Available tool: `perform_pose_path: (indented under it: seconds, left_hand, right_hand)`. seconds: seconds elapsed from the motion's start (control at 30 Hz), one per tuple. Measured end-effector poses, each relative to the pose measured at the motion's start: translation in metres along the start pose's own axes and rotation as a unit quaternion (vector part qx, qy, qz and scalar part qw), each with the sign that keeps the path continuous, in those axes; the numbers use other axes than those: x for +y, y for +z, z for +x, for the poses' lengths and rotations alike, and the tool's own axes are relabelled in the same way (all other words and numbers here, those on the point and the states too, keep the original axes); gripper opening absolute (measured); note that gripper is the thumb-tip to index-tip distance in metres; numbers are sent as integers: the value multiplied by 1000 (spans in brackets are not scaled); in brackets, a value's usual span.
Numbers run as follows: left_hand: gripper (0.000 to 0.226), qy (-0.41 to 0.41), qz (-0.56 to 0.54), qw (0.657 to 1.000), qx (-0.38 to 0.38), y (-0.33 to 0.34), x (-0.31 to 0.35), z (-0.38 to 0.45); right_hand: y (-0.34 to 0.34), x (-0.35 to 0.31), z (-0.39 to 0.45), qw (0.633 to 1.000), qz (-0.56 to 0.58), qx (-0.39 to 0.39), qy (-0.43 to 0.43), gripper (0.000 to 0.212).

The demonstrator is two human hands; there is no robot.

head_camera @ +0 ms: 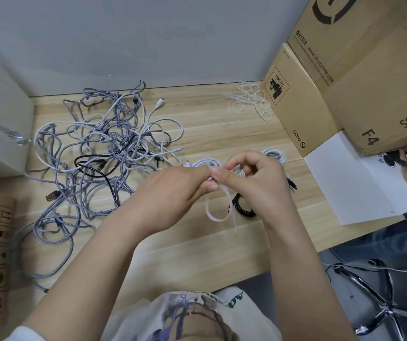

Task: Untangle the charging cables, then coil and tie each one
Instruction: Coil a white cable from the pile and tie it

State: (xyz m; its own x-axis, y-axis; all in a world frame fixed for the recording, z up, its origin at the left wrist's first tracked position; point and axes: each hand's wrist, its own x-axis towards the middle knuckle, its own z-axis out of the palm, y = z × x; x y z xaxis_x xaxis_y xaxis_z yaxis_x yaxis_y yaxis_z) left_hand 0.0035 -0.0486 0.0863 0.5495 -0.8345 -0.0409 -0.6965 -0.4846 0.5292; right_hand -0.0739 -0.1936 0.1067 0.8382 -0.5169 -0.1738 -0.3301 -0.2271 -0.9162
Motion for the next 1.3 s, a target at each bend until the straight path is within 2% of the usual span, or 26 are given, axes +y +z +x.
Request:
perform_pose_path:
  seconds: [0.17, 0.23, 0.33, 0.47, 0.67, 0.83, 0.9, 1.03, 1.1, 1.17, 1.3]
  left_hand:
    - [60, 14, 14, 1000, -13, -5, 6, -1]
    - [63, 17, 26, 999, -15, -7, 9, 0]
    - [60, 20, 48, 999, -17, -9, 10, 0]
    - [34, 8, 45, 998, -36, -5, 10, -1]
    - [54, 1, 77, 997, -30, 5, 1, -2]
    - [36, 20, 43, 997, -66, 16, 11, -10]
    - [35, 21, 35, 997, -68, 23, 14, -13]
    - [46, 0, 36, 998, -53, 30, 12, -15]
    - [40, -3, 28, 998, -50, 27, 12, -14]
    - [31, -5, 19, 998, -55, 24, 14, -14]
    - [36, -30, 31, 995, -85, 28, 14, -17]
  right_hand:
    - [-3, -1, 6, 997, -70, -6, -28, 14]
    - [-1, -3, 8, 995, -89, -35, -42, 10]
    - [-1, -6, 7, 993, -35, -103, -54, 19]
    - [1, -5, 9, 994, 24, -96, -43, 13]
    - [11, 0, 19, 991, 12, -128, -35, 28]
    - [19, 8, 38, 994, 4, -110, 3, 25]
    - [19, 10, 46, 995, 24, -93, 12, 26]
    - [21, 12, 53, 996, 82, -39, 20, 27]
    - [25, 12, 53, 992, 119, -15, 33, 24]
    - [30, 11, 51, 985, 163, -13, 55, 22]
    - [33, 8, 45, 958, 263, -35, 112, 21]
